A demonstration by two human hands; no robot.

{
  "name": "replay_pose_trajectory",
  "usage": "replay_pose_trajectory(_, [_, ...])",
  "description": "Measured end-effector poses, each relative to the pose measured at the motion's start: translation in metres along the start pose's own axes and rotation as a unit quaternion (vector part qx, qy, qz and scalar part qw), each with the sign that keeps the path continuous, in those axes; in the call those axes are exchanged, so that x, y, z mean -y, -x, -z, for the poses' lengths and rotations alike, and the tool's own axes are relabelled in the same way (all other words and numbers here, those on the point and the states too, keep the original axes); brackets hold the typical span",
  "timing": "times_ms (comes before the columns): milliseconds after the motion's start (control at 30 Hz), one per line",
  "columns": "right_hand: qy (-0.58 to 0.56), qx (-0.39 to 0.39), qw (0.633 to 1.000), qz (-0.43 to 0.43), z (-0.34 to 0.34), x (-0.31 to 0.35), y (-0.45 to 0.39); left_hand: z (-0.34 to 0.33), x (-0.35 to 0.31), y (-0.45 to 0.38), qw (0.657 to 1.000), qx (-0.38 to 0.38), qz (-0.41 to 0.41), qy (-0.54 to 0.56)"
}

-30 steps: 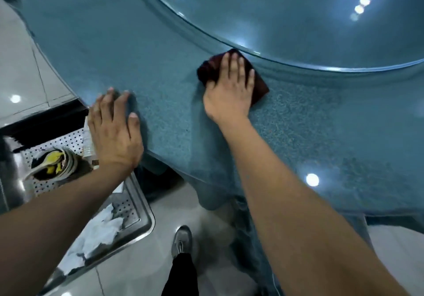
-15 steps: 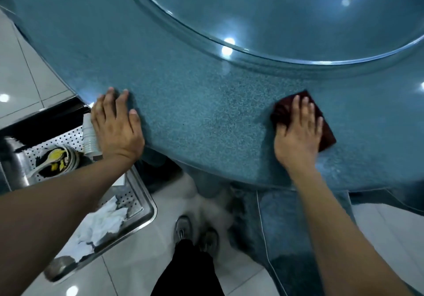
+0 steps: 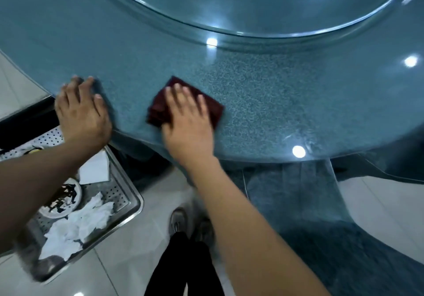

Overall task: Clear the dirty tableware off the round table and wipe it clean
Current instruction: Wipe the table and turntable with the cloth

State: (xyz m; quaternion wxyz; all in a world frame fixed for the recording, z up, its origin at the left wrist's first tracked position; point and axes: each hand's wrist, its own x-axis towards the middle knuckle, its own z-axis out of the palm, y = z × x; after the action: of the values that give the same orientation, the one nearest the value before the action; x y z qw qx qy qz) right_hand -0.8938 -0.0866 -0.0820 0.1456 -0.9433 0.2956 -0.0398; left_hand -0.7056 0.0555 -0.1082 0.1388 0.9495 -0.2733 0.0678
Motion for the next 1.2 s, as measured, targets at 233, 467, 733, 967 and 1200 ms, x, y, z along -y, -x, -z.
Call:
replay_pose_trajectory(233, [0.023,-0.09,0.96,-0.265,0.06,-0.204,0.083,0.0,0.001,-0.003,1.0,-0.001,0.0,-0.012])
replay_pose_trajectory(467, [0.046,-0.087,0.967,-0.236,0.019,-0.083,0.055,0.003,-0.004,-0.001,0.999,0.028,0.023,0.001])
replay_pose_trajectory(733, [0.025,-0.008,0.998,0.058,-0.034,0.089,-0.036,0.035,0.091,-0.035,0.971,0.075,-0.226,-0.002])
replay_pose_trajectory(967, [0.03,-0.067,0.976,-0.207,-0.027,0.052,-0.156,0.037,0.183,-0.106,0.988,0.115,-0.094,0.04])
replay_pose_trajectory(1200, [0.055,-0.012,0.996,-0.065,-0.062,0.186,-0.278,0.034,0.197,-0.105,0.981,0.129,-0.117,0.088])
